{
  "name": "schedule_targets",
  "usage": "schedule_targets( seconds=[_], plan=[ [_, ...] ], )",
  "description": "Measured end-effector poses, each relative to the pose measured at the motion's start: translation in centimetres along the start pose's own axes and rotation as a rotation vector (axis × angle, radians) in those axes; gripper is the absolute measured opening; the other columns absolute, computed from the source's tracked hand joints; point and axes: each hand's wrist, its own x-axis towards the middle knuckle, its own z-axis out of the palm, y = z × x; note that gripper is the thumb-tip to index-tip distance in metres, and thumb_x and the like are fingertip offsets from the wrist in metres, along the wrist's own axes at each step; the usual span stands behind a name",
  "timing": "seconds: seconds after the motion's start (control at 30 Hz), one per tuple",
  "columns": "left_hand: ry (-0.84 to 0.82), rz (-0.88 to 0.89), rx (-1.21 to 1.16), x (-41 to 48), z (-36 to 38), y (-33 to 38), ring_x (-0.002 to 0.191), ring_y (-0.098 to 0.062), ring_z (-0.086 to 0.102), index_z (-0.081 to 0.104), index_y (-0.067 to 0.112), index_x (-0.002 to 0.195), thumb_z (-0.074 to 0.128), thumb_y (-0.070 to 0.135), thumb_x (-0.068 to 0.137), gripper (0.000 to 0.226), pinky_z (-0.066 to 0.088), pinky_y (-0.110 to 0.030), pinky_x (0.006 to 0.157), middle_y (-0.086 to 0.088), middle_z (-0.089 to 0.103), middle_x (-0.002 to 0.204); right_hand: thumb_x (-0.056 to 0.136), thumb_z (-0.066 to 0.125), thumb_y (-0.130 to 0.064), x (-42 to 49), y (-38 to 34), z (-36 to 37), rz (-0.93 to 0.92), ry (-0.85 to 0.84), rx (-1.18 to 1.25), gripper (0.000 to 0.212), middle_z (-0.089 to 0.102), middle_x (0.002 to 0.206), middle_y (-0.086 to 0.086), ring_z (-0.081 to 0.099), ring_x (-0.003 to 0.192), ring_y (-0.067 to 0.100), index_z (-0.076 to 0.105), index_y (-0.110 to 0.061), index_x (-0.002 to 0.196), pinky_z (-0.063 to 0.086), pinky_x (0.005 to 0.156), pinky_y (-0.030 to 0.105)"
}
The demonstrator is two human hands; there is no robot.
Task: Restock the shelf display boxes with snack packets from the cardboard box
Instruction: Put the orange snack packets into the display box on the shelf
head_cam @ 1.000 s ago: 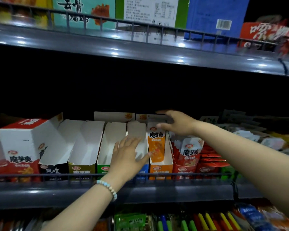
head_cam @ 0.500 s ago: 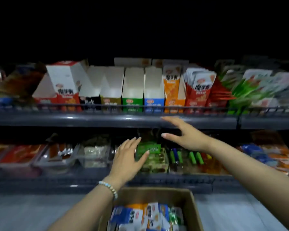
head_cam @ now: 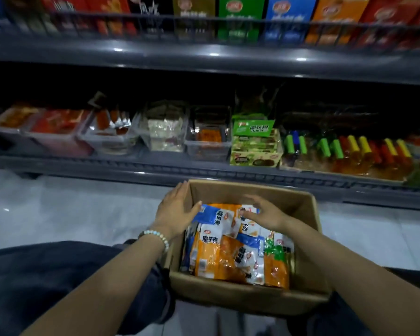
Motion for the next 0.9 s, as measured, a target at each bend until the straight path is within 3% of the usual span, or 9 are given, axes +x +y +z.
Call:
schedule_targets(
  seconds=[0.13, 0.3, 0.47, 0.53, 0.63, 0.73, 0.83, 0.9],
  plan=[
    [-0.019, -0.059, -0.120, -0.7, 1.5, -1.3, 0.137, -0.022, 0.034, 0.018, 0.020, 0.152, 0.053, 0.042, 0.094, 0.071, 0.030, -0.033, 0.110, -0.001, 0.035, 0.152, 0.088, 0.065, -0.033, 1.5, 1.9, 3.5, 0.133, -0.052, 0.209, 0.063, 0.035, 0.149, 0.005, 0.039, 0.133, 0.024, 0.038, -0.017, 0.142, 0.037, 0.105, 0.032],
    [-0.088, -0.074, -0.148, 0.0, 3.7, -3.4, 0.123, -0.021, 0.053, 0.012, 0.045, 0.147, 0.043, 0.070, 0.081, 0.077, 0.049, -0.048, 0.097, 0.006, 0.050, 0.141, 0.090, 0.062, -0.035, 2.9, 4.4, 6.3, 0.239, -0.139, 0.263, 0.054, 0.043, 0.141, 0.006, 0.044, 0.128, 0.022, 0.045, -0.014, 0.137, 0.038, 0.093, 0.025],
    [-0.052, -0.127, -0.118, 0.3, 5.6, -3.8, 0.125, -0.026, 0.051, -0.001, 0.037, 0.149, 0.052, 0.059, 0.087, 0.084, 0.050, -0.050, 0.093, -0.001, 0.039, 0.149, 0.091, 0.062, -0.034, 2.9, 7.6, 7.8, 0.299, -0.117, 0.120, 0.045, 0.053, 0.130, 0.007, 0.053, 0.110, 0.019, 0.055, -0.010, 0.128, 0.048, 0.078, 0.021],
    [-0.027, -0.128, -0.128, 0.3, 6.3, -4.1, 0.124, -0.027, 0.051, -0.003, 0.036, 0.149, 0.052, 0.060, 0.087, 0.086, 0.050, -0.051, 0.090, -0.001, 0.038, 0.149, 0.090, 0.064, -0.033, 2.6, 9.0, 8.0, 0.317, -0.090, 0.038, 0.044, 0.054, 0.127, 0.008, 0.054, 0.108, 0.020, 0.055, -0.010, 0.126, 0.046, 0.084, 0.025],
    [0.022, -0.133, -0.124, 0.4, 6.9, -4.3, 0.124, -0.028, 0.050, -0.001, 0.031, 0.151, 0.051, 0.057, 0.088, 0.086, 0.049, -0.052, 0.091, -0.005, 0.040, 0.148, 0.088, 0.065, -0.033, 2.3, 10.4, 8.5, 0.348, -0.099, 0.021, 0.039, 0.059, 0.120, 0.008, 0.057, 0.105, 0.022, 0.057, -0.011, 0.119, 0.043, 0.078, 0.026],
    [0.053, -0.138, -0.129, 0.5, 7.3, -4.5, 0.125, -0.027, 0.049, -0.001, 0.033, 0.150, 0.053, 0.055, 0.087, 0.085, 0.049, -0.052, 0.092, -0.005, 0.040, 0.147, 0.087, 0.067, -0.033, 2.2, 10.9, 8.6, 0.334, -0.103, -0.026, 0.030, 0.065, 0.108, 0.008, 0.061, 0.096, 0.021, 0.062, -0.012, 0.107, 0.045, 0.076, 0.026],
    [0.058, -0.138, -0.131, 0.5, 7.5, -4.6, 0.127, -0.027, 0.047, -0.001, 0.032, 0.150, 0.053, 0.055, 0.087, 0.086, 0.049, -0.053, 0.094, -0.005, 0.039, 0.148, 0.084, 0.070, -0.031, 2.1, 11.0, 9.0, 0.337, -0.152, 0.009, 0.015, 0.070, 0.098, 0.009, 0.065, 0.091, 0.024, 0.065, -0.017, 0.087, 0.053, 0.081, 0.037],
    [0.061, -0.135, -0.127, 0.5, 7.5, -4.6, 0.128, -0.027, 0.047, -0.001, 0.032, 0.150, 0.053, 0.055, 0.088, 0.086, 0.048, -0.053, 0.095, -0.005, 0.039, 0.148, 0.083, 0.071, -0.034, 2.0, 11.1, 9.2, 0.330, -0.196, -0.042, 0.015, 0.071, 0.097, 0.006, 0.066, 0.091, 0.022, 0.067, -0.019, 0.082, 0.051, 0.079, 0.034]
  ],
)
